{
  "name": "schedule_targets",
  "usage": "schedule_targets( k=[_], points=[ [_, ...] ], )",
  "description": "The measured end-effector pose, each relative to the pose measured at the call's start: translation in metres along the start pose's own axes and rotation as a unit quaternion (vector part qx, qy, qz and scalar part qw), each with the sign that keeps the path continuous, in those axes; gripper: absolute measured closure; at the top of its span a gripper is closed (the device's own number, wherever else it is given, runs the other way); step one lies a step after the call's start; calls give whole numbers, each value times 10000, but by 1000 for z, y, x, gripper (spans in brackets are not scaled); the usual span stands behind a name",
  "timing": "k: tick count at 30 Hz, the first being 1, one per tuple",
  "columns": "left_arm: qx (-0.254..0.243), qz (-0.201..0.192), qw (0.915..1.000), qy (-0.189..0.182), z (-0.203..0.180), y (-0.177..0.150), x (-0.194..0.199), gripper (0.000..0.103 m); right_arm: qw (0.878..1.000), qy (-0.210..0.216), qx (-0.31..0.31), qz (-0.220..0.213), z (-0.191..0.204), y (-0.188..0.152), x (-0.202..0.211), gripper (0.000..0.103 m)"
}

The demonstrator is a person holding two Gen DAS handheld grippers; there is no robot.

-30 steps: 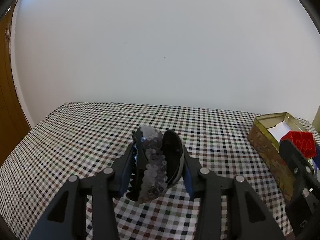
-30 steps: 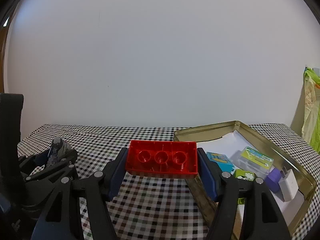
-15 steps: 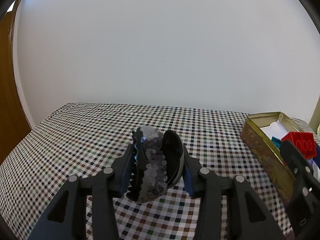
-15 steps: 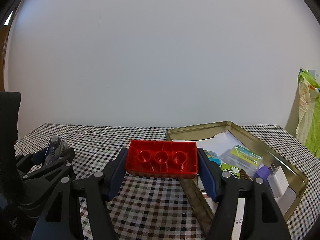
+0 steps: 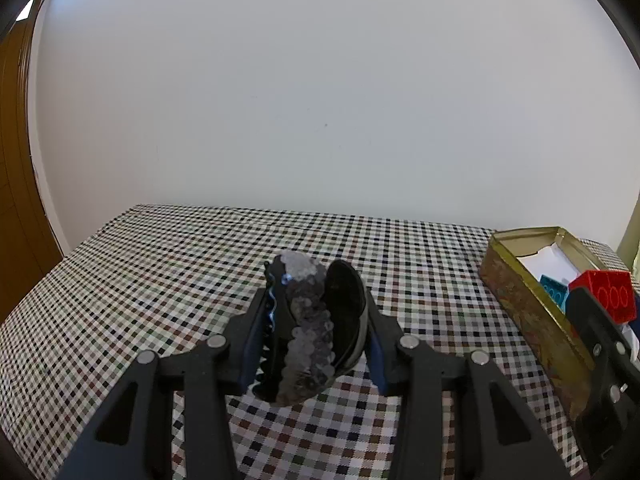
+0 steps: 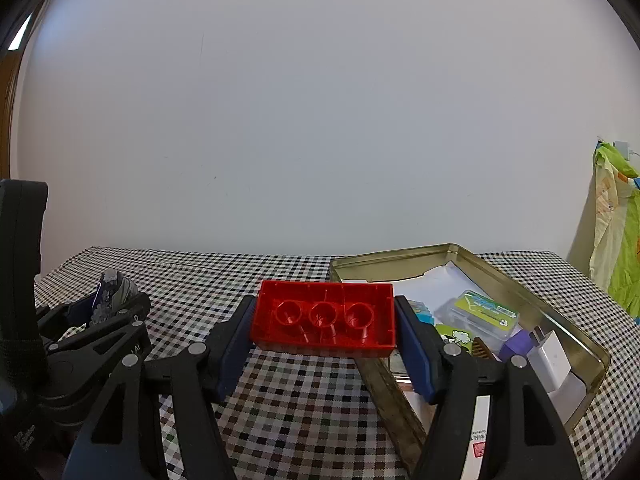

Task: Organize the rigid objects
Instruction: 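Carry the grey toy and red brick over the gold tray with both grippers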

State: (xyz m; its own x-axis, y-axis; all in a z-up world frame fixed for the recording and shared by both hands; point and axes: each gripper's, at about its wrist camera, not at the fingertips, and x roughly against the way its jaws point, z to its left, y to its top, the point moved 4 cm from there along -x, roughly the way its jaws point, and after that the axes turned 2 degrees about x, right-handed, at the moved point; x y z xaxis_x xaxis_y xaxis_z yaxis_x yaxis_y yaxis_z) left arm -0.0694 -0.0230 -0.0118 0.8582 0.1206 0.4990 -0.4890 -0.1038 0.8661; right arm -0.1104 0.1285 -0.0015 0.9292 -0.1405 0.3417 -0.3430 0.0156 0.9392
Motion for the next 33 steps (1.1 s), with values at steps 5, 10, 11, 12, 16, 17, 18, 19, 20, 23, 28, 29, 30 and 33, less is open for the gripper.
schedule_targets(
  k=[5, 10, 11, 12, 16, 17, 18, 19, 20, 23, 28, 29, 30, 33],
  points=[
    [56, -18, 10000, 28, -4, -2, 4, 61, 10000, 10, 9, -22, -3, -1, 3, 34],
    [111, -29, 9999, 67, -5, -2, 6, 61, 10000, 9, 30, -38, 0, 0, 9, 34],
    [122, -26, 9999, 65, -5, -2, 6, 61, 10000, 8, 32, -42, 0, 0, 9, 34],
    [124, -28, 9999, 63, -5, -2, 6, 61, 10000, 23, 34, -42, -4, -1, 7, 34],
    [161, -29, 9998, 63, -6, -2, 8, 61, 10000, 28, 22, -78, -6, -1, 8, 34],
    [168, -30, 9998, 61, -6, -2, 9, 61, 10000, 31, 24, -87, -7, -1, 9, 34],
    [175, -23, 9998, 60, -7, -3, 9, 61, 9999, 32, 31, -94, -8, -1, 10, 34],
    [179, -9, 9998, 53, -8, -3, 10, 61, 9999, 35, 35, -101, -8, -1, 10, 34],
    [197, 13, 9998, 50, -10, -5, 11, 61, 9999, 35, 40, -110, -9, -1, 11, 34],
    [290, 178, 9994, -51, -17, -10, 12, 61, 9998, 12, 57, -191, -12, -1, 15, 34],
    [193, 67, 9998, 5, -25, -14, 20, 61, 9995, -4, 24, -312, -23, 1, 22, 34],
    [196, 87, 9998, -21, -28, -15, 22, 61, 9995, -6, 9, -319, -26, 0, 23, 34],
    [202, 92, 9997, -31, -29, -17, 23, 61, 9995, -12, -3, -326, -28, 0, 24, 34],
    [153, 76, 9998, -60, -36, -19, 28, 61, 9994, -62, -41, -353, -41, 0, 22, 34]
  ],
)
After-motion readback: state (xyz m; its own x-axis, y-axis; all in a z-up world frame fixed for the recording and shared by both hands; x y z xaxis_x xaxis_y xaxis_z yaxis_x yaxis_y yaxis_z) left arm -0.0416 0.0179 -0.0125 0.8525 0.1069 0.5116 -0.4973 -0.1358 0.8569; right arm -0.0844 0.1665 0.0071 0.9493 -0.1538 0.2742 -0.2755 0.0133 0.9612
